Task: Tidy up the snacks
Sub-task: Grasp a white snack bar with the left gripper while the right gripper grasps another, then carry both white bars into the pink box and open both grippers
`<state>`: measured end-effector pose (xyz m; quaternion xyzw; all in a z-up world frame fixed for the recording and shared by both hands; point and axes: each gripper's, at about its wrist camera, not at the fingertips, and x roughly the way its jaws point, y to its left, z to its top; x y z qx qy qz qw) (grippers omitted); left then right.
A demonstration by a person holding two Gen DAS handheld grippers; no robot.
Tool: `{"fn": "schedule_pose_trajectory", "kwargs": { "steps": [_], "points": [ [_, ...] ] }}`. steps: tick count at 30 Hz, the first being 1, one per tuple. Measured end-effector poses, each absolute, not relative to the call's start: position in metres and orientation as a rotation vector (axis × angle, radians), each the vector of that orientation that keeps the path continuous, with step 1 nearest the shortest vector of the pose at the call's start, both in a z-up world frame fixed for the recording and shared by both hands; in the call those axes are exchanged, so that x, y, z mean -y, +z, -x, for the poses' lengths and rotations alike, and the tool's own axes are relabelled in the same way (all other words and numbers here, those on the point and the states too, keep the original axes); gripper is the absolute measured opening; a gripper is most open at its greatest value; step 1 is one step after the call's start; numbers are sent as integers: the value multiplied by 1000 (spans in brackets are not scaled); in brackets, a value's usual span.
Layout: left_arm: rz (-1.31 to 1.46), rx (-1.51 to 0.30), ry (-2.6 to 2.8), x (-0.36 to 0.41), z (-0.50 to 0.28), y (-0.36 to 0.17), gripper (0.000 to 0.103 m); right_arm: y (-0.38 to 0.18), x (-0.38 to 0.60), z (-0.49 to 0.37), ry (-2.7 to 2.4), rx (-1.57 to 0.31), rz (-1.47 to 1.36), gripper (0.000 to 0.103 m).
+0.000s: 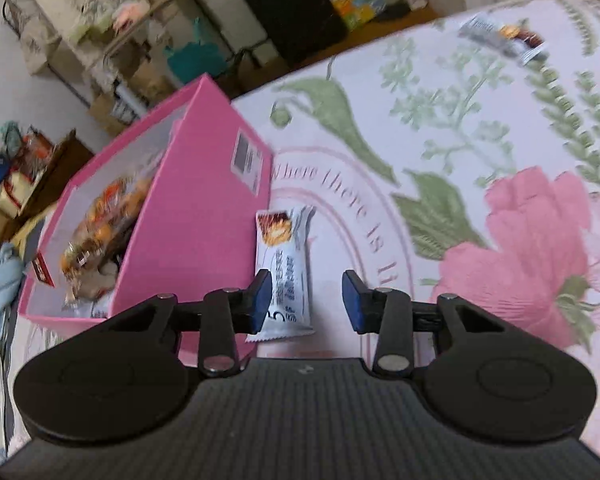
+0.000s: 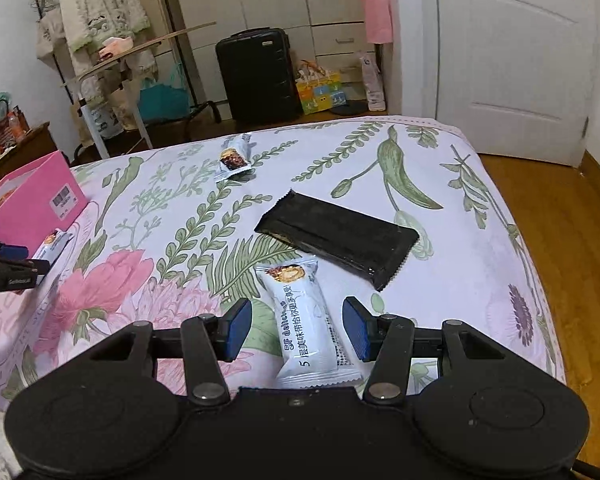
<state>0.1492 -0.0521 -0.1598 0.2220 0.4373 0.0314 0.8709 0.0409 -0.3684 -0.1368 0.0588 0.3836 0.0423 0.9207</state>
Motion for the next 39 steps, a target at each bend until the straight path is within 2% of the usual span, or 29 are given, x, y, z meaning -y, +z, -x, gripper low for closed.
{"fn": "schedule_pose_trajectory", "kwargs": {
  "steps": [4,9,10,12,13,14,15,21,39],
  "points": [
    [-466,-976,120,46,-166,-174,36,-143,370,-45,131,-791,-128,60],
    [-470,-965,142,41,-175,-177,35,-158,370,-57,149,-849,-97,62],
    [-476,-961,141,42,-176,-178,33,-161,369,-59,151,-855,-84,63],
    [-489,-960,148,42,-179,-180,21,-163,366,-61,147,-845,-53,62],
    [-493,-954,152,41,-180,-180,20,-163,365,-62,147,-844,-45,59],
    [-490,-953,150,40,-181,-179,20,-162,364,-63,146,-851,-39,43],
    [-492,-952,145,39,-180,-178,19,-161,362,-63,149,-862,-38,34],
    [-442,-961,86,29,-169,-169,19,-151,352,-59,134,-910,-64,33],
    [-105,-976,-147,-7,-90,-88,19,-127,287,-37,218,-997,-269,33]
  ]
}}
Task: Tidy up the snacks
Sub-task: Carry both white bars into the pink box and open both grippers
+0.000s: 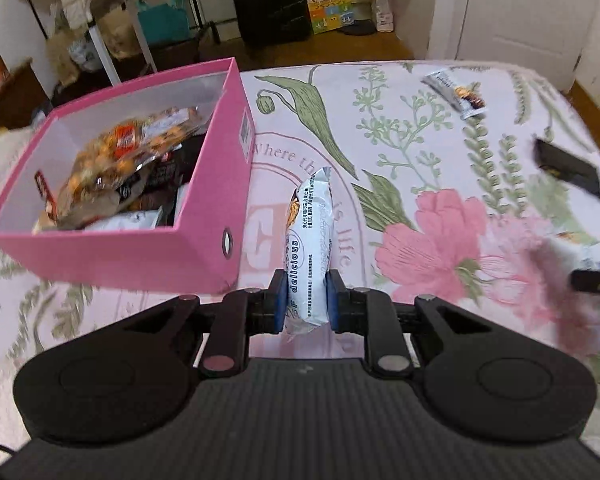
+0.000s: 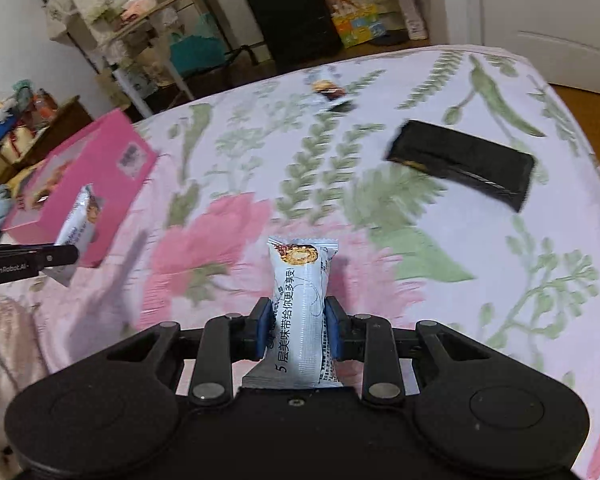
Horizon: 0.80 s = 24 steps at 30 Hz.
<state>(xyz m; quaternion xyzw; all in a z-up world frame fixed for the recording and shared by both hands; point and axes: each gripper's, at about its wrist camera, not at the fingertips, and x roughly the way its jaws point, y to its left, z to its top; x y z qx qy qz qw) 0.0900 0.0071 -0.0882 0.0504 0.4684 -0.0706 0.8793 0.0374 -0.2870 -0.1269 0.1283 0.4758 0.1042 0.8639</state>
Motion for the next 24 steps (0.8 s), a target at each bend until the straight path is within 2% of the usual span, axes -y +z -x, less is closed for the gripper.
{"fn": "schedule_pose_trajectory", "kwargs": {
  "steps": [11,18,24],
  "points": [
    [33,-1018,-236,-42,-64,-46,19,-79,230,-22,371,-1006,-260,33],
    [47,-998,-238,-68,-55,-13,19,-43,188,-26,503,-995,-242,33],
    [78,-920,-200,-95,-63,14,19,-10,141,-51,605,-909,-193,33]
  ]
}}
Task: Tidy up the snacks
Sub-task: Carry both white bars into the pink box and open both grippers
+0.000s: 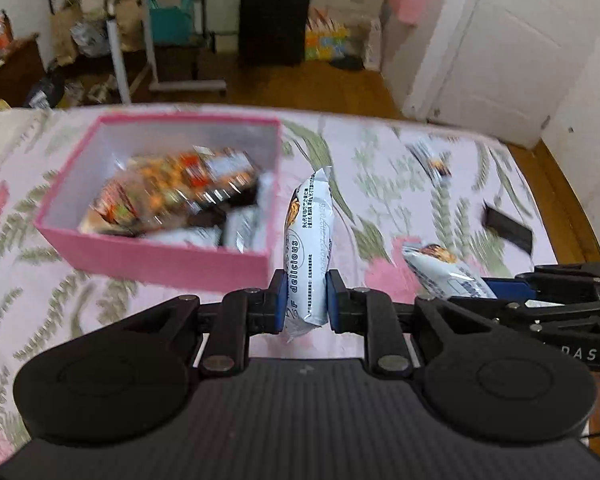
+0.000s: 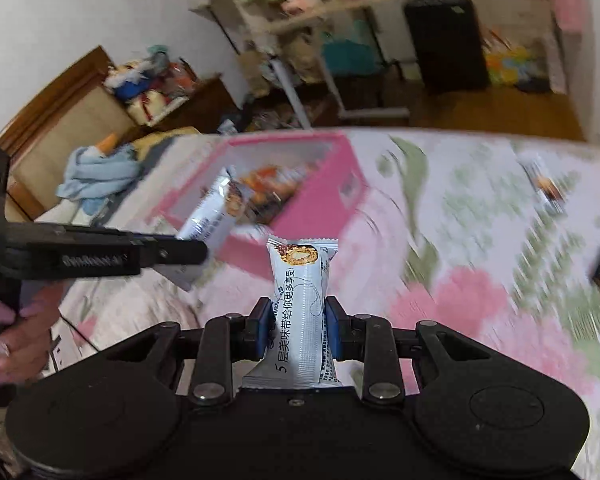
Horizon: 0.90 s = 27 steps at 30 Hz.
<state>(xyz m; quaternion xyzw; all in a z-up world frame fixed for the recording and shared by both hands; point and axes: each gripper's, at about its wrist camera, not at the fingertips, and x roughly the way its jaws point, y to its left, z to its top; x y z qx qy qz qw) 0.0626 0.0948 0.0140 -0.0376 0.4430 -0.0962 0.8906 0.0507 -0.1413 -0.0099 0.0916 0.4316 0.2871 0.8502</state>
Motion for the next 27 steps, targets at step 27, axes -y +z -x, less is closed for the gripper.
{"fn": "schedule_pose_trajectory", "kwargs": {
  "steps": [27],
  "points": [
    [358,-945,-17,-197,-163,-56,43,-74,33,-179,639,-865,-345,53]
  ]
}}
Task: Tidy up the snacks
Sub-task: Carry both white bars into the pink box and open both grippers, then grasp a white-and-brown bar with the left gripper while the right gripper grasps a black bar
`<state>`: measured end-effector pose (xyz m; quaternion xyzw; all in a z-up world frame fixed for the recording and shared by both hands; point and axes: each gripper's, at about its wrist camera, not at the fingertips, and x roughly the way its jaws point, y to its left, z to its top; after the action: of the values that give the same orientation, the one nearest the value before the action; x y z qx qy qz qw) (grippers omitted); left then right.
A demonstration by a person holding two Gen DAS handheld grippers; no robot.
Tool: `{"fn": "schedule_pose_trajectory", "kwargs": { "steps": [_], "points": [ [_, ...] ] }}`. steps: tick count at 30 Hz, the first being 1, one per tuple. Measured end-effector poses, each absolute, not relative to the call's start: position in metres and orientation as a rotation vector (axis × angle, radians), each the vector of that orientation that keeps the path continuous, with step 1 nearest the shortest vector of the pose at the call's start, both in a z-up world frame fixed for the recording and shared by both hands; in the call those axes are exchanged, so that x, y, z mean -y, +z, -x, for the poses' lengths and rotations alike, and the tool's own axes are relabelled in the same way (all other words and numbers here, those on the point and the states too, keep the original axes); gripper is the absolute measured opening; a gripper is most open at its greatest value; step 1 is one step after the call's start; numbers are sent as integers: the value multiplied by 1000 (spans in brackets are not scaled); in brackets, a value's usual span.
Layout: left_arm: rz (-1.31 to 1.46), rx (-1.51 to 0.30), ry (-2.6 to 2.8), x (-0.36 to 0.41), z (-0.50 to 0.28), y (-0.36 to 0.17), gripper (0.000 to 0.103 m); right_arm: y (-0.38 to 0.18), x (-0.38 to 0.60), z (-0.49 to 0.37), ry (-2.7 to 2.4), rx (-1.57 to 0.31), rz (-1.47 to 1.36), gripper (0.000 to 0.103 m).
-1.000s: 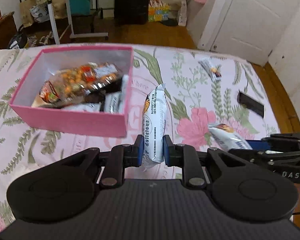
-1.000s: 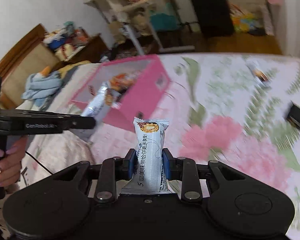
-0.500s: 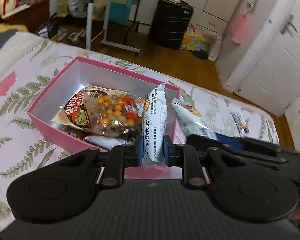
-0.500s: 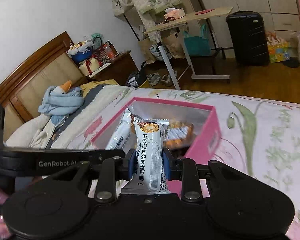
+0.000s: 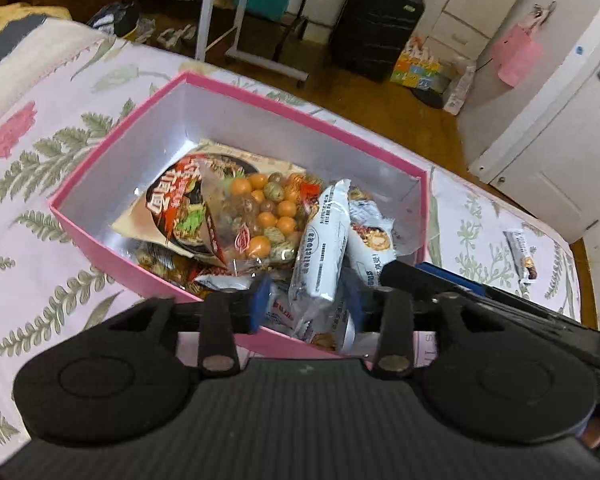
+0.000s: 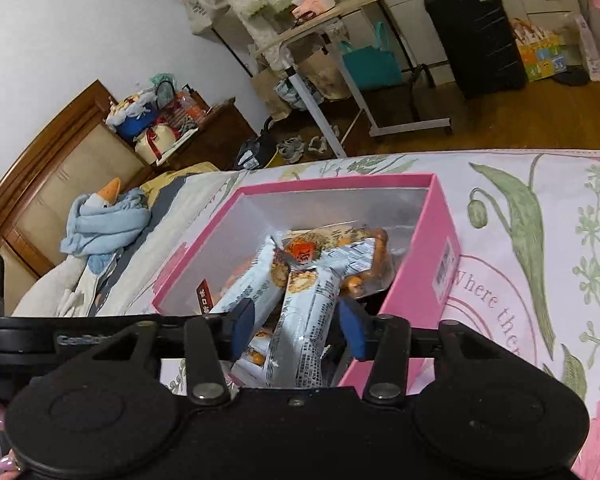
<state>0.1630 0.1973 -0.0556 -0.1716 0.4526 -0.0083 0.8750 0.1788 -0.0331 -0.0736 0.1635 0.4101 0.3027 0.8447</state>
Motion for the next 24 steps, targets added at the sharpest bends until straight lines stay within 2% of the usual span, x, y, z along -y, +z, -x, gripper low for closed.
{"fn": "schedule_pose_trajectory", "kwargs": {
  "steps": [4,20,24],
  "points": [
    [331,-920,-66,-194,-154,-43,51,-57,43,-169,646,-841,-314,54],
    [113,-912,-247,-128,-119,9,52,14,144,-100,509,-805,-95,54],
    [62,-878,-346,-95,-113,18,54,31,183,-90,450,-808,-78,57]
  ]
}}
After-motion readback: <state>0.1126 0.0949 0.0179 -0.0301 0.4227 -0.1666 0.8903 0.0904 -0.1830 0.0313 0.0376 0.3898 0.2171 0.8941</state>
